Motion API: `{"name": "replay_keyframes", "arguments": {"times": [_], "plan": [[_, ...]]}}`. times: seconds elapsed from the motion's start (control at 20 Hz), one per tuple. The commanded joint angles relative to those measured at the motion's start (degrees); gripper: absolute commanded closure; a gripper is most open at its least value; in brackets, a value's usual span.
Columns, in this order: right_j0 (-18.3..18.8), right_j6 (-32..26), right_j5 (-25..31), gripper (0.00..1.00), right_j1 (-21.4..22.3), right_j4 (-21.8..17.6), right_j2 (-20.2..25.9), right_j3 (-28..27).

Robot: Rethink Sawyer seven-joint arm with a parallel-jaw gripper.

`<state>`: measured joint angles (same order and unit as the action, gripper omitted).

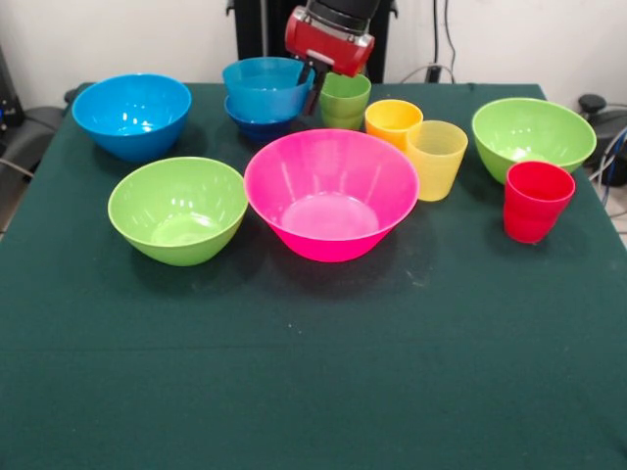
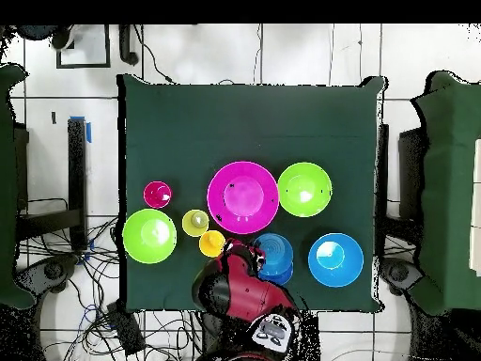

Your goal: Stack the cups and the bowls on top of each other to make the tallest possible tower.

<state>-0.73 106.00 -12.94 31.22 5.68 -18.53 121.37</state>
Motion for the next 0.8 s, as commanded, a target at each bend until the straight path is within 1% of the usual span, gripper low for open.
{"name": "replay_keyframes", "arguments": {"times": [0.05, 0.2, 0.35, 0.65, 0.8], "plan": [[-0.01, 11.26, -0.47, 1.00, -0.28, 0.08, 3.45, 1.88], [0.13, 11.45, -0.49, 1.00, -0.21, -0.23, 3.46, 1.99], [0.04, 11.34, 0.71, 1.00, 1.09, -0.68, 3.05, 2.35], [0.76, 9.64, 6.63, 1.00, 7.69, -2.58, 1.74, 4.56], [1.59, 8.74, 8.17, 1.00, 9.86, -3.45, 1.36, 5.52]]}}
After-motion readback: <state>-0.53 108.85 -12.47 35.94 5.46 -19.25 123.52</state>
